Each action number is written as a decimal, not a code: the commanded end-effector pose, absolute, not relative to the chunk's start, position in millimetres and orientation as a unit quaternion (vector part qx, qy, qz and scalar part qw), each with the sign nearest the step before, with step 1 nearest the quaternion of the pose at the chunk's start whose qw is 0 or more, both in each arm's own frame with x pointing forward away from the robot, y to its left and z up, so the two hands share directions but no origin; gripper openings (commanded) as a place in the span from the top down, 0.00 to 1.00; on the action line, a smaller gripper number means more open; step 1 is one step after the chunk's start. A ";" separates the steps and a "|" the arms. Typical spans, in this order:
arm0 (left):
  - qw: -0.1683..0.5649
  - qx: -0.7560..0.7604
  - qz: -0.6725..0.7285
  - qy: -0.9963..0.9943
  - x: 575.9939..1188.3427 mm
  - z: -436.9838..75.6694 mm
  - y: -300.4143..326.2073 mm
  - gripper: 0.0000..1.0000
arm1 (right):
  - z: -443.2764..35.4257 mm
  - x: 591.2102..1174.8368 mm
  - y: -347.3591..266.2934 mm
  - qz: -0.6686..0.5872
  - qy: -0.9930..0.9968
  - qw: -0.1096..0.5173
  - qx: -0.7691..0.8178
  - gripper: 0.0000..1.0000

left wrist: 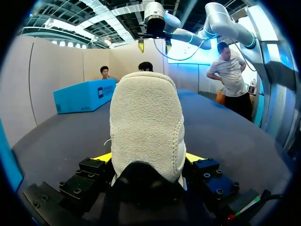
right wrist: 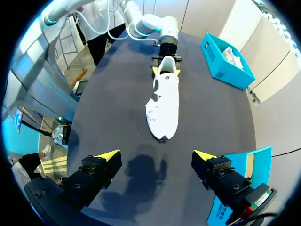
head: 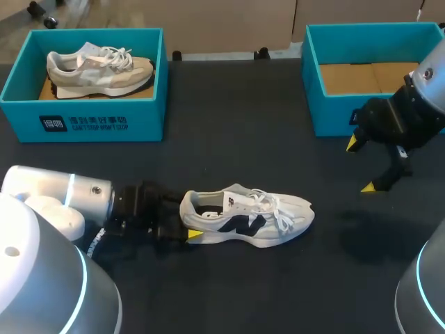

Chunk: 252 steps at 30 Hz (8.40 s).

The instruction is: Take the shoe out of the shoebox, open the shoe tongue, remove and reinsert the insole, then place the shoe into the shoebox

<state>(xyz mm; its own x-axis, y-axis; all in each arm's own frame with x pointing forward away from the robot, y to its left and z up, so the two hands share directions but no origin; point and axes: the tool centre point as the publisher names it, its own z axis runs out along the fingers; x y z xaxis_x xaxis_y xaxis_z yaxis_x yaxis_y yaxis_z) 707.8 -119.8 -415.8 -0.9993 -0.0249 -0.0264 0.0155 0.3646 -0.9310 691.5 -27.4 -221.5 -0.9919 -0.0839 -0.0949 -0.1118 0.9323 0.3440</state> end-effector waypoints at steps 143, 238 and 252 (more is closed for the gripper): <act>0.017 -0.003 -0.563 0.826 708.7 -416.2 -121.5 1.00 | -353.1 698.2 218.8 -0.004 0.617 0.137 0.775 0.00; 0.017 -0.003 -0.563 0.826 708.7 -416.2 -121.5 1.00 | -293.6 707.1 83.1 0.023 0.607 0.214 0.765 0.00; 0.017 -0.003 -0.563 0.826 708.7 -416.2 -121.5 1.00 | -250.9 726.6 120.1 0.071 0.747 0.236 0.618 0.00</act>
